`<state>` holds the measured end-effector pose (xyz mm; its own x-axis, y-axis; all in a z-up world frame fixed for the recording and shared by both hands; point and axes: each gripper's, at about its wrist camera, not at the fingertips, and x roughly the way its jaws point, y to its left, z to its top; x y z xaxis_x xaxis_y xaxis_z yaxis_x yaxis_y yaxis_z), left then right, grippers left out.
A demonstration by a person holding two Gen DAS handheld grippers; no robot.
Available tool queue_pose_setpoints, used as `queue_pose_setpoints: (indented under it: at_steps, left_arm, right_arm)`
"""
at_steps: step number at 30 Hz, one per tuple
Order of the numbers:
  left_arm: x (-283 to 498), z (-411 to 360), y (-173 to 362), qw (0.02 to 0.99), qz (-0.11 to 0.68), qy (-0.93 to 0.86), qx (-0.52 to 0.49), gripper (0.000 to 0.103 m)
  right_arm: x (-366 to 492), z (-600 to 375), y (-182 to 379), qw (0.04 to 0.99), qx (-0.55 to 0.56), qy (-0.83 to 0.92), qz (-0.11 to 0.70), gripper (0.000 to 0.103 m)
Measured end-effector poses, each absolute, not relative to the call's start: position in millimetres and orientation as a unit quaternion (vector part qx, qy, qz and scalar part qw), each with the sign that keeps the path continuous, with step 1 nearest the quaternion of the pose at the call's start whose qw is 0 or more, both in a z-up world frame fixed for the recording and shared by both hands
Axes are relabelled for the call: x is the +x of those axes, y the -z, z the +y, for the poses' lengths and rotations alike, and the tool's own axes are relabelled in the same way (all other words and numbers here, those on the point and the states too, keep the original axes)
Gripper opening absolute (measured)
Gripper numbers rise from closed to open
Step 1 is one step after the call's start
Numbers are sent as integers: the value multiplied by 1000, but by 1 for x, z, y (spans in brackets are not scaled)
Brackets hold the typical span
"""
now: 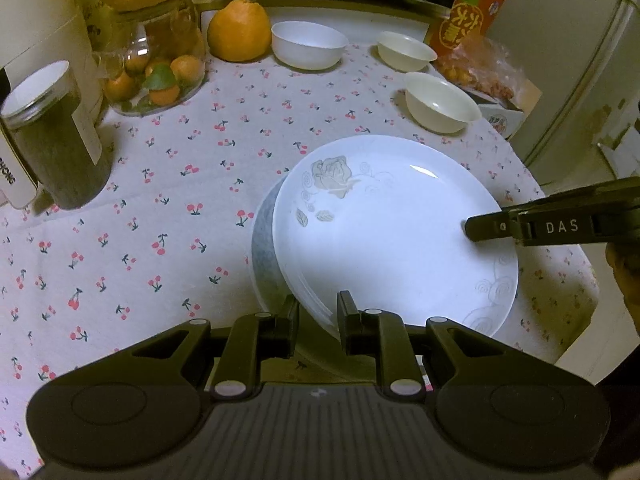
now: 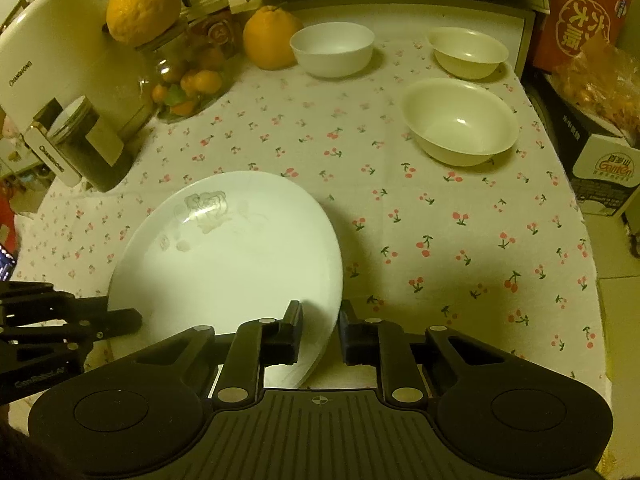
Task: Organize plates and bowls
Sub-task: 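Lift the plain white plate with both grippers toward the stacked blue-patterned plates, then lower the white plate onto the blue-patterned plates with both grippers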
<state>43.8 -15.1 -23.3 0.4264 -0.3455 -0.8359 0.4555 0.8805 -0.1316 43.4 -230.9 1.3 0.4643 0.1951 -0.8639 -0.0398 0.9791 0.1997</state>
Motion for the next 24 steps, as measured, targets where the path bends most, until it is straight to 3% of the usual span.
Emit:
queue_pose_setpoints:
  at_steps: [24]
  left_arm:
    - [39, -15, 14, 847, 472, 229, 92, 11]
  right_arm:
    - [44, -227, -4, 859, 50, -70, 505, 11]
